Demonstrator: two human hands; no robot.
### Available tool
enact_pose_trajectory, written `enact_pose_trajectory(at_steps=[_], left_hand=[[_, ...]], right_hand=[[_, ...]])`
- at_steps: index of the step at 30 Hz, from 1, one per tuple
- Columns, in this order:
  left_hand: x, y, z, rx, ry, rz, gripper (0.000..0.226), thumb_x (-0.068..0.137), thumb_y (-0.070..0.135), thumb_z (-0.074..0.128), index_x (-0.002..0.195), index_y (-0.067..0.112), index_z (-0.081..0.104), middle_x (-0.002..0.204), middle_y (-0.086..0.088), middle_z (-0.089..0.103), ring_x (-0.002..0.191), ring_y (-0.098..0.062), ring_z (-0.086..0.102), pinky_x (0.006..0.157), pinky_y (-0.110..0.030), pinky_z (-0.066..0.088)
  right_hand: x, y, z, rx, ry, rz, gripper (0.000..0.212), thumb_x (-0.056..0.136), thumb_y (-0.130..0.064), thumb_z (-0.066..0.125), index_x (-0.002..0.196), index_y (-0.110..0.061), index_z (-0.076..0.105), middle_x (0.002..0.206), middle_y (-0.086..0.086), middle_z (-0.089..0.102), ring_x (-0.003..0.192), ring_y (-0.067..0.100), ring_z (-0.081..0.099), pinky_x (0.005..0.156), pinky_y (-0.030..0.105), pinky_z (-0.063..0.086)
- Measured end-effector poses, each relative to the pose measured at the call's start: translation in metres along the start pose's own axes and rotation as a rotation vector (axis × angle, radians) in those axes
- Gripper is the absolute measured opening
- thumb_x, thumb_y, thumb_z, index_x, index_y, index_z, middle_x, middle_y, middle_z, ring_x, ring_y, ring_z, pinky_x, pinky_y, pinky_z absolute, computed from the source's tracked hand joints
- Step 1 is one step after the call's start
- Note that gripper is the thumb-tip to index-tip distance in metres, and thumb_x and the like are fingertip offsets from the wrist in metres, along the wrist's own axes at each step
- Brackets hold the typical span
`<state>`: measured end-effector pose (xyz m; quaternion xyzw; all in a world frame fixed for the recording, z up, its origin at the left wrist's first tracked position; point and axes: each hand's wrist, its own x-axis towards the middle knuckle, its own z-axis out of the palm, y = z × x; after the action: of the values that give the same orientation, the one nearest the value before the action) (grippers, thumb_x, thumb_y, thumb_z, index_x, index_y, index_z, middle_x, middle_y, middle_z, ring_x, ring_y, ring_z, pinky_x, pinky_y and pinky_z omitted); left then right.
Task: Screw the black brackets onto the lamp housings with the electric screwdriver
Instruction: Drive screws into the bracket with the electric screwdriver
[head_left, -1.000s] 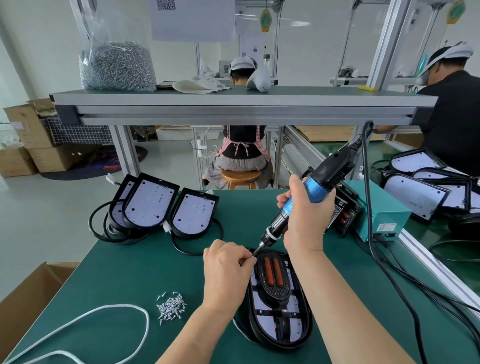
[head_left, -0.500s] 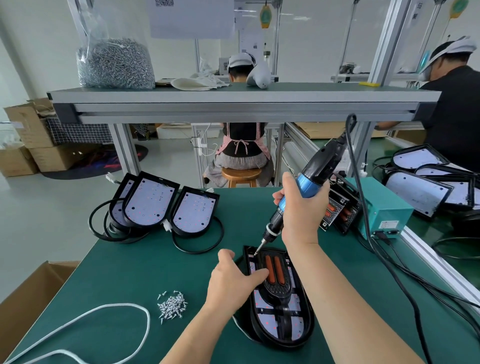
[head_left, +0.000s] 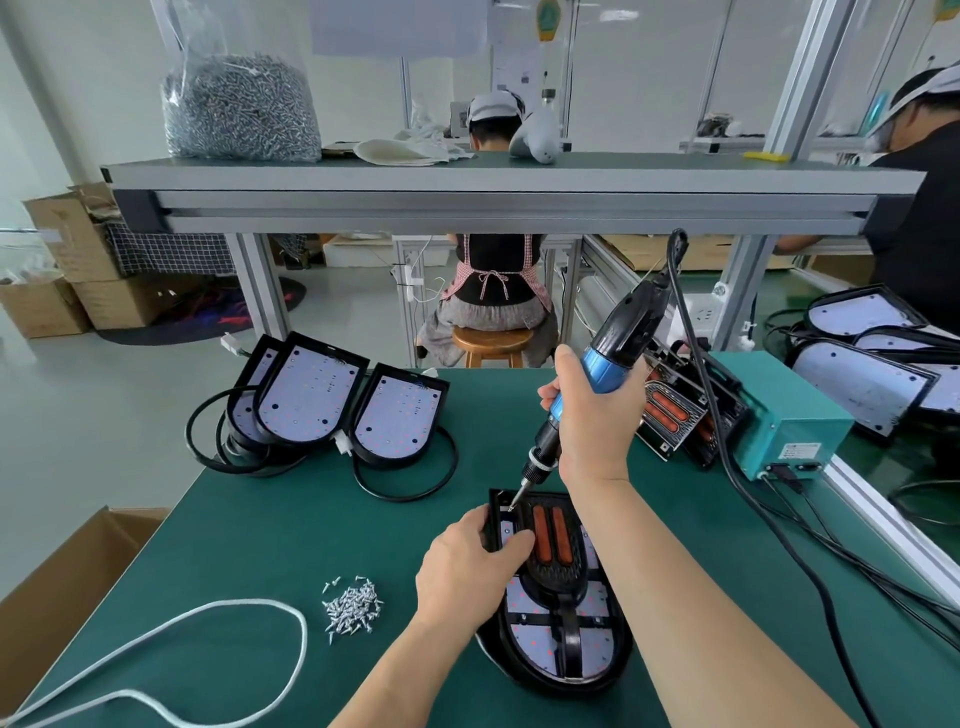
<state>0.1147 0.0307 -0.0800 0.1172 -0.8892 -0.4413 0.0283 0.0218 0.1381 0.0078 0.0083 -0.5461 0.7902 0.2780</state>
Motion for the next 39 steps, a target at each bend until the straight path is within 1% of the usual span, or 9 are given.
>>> enact_pose_trajectory(at_steps=[5, 11, 18, 24, 29, 31, 35, 37, 39], left_hand=[[0.0, -0.002, 0.001, -0.018, 0.001, 0.012, 0.027, 0.073, 0.061, 0.057, 0.091, 0.043, 0.063, 0.073, 0.012, 0.069, 0.076, -0.01, 0.064, 0.068, -0.031, 0.053], [-0.002, 0.001, 0.0, -0.033, -0.008, 0.002, 0.036, 0.067, 0.065, 0.053, 0.093, 0.042, 0.063, 0.075, 0.012, 0.07, 0.077, -0.011, 0.065, 0.071, -0.034, 0.055], [-0.005, 0.003, -0.002, -0.079, -0.025, -0.019, 0.027, 0.07, 0.062, 0.057, 0.091, 0.045, 0.061, 0.08, 0.016, 0.071, 0.08, -0.008, 0.067, 0.076, -0.036, 0.057], [-0.009, 0.005, 0.001, -0.29, -0.039, -0.051, 0.015, 0.075, 0.046, 0.069, 0.089, 0.044, 0.063, 0.084, 0.011, 0.074, 0.085, -0.016, 0.069, 0.084, -0.044, 0.056], [-0.008, 0.002, 0.001, -0.338, -0.063, -0.063, 0.023, 0.076, 0.046, 0.07, 0.097, 0.043, 0.063, 0.08, 0.014, 0.072, 0.08, -0.008, 0.066, 0.08, -0.035, 0.055], [-0.008, 0.002, -0.001, -0.331, -0.072, -0.063, 0.025, 0.077, 0.044, 0.07, 0.101, 0.038, 0.066, 0.077, 0.013, 0.071, 0.075, -0.01, 0.065, 0.076, -0.035, 0.055], [-0.007, 0.004, -0.003, -0.331, -0.1, -0.086, 0.033, 0.077, 0.042, 0.071, 0.109, 0.035, 0.063, 0.089, 0.008, 0.074, 0.088, -0.015, 0.069, 0.086, -0.043, 0.057], [-0.007, 0.006, -0.002, -0.335, -0.126, -0.093, 0.046, 0.072, 0.049, 0.07, 0.115, 0.034, 0.061, 0.097, 0.011, 0.074, 0.095, -0.013, 0.069, 0.09, -0.044, 0.055], [-0.007, 0.008, -0.001, -0.323, -0.138, -0.085, 0.05, 0.067, 0.057, 0.069, 0.113, 0.038, 0.062, 0.098, 0.015, 0.074, 0.097, -0.011, 0.069, 0.091, -0.043, 0.055]], right_hand=[[0.0, 0.003, 0.001, -0.017, -0.007, 0.003, 0.027, 0.08, -0.028, 0.072, 0.1, -0.026, 0.053, 0.069, 0.004, 0.064, 0.055, 0.021, 0.067, 0.056, 0.032, 0.054], [-0.001, 0.005, 0.003, -0.02, -0.014, 0.021, 0.027, 0.08, -0.027, 0.072, 0.099, -0.025, 0.052, 0.072, 0.006, 0.063, 0.055, 0.02, 0.066, 0.057, 0.032, 0.055], [-0.003, 0.002, 0.009, -0.043, -0.094, 0.009, 0.025, 0.079, -0.027, 0.072, 0.093, -0.022, 0.051, 0.073, 0.01, 0.062, 0.053, 0.02, 0.065, 0.055, 0.031, 0.054], [-0.002, -0.006, 0.018, -0.074, -0.276, -0.008, 0.025, 0.082, -0.018, 0.073, 0.092, -0.018, 0.05, 0.07, -0.005, 0.06, 0.051, 0.021, 0.062, 0.055, 0.035, 0.053], [-0.007, -0.006, 0.016, -0.087, -0.296, -0.023, 0.023, 0.089, -0.01, 0.073, 0.094, -0.019, 0.052, 0.068, -0.006, 0.059, 0.052, 0.02, 0.061, 0.055, 0.035, 0.055], [-0.009, -0.004, 0.015, -0.084, -0.285, -0.008, 0.022, 0.09, -0.01, 0.073, 0.096, -0.019, 0.053, 0.067, -0.007, 0.059, 0.052, 0.019, 0.062, 0.055, 0.036, 0.055], [-0.009, -0.004, 0.015, -0.09, -0.294, -0.001, 0.023, 0.089, -0.011, 0.073, 0.097, -0.018, 0.052, 0.066, -0.007, 0.059, 0.052, 0.019, 0.062, 0.056, 0.035, 0.055], [-0.008, -0.003, 0.016, -0.098, -0.309, -0.004, 0.023, 0.089, -0.011, 0.072, 0.096, -0.018, 0.051, 0.065, -0.008, 0.059, 0.052, 0.019, 0.062, 0.055, 0.034, 0.054], [-0.008, -0.003, 0.018, -0.107, -0.318, -0.004, 0.023, 0.088, -0.012, 0.072, 0.096, -0.018, 0.051, 0.066, -0.009, 0.059, 0.052, 0.02, 0.062, 0.053, 0.034, 0.053]])
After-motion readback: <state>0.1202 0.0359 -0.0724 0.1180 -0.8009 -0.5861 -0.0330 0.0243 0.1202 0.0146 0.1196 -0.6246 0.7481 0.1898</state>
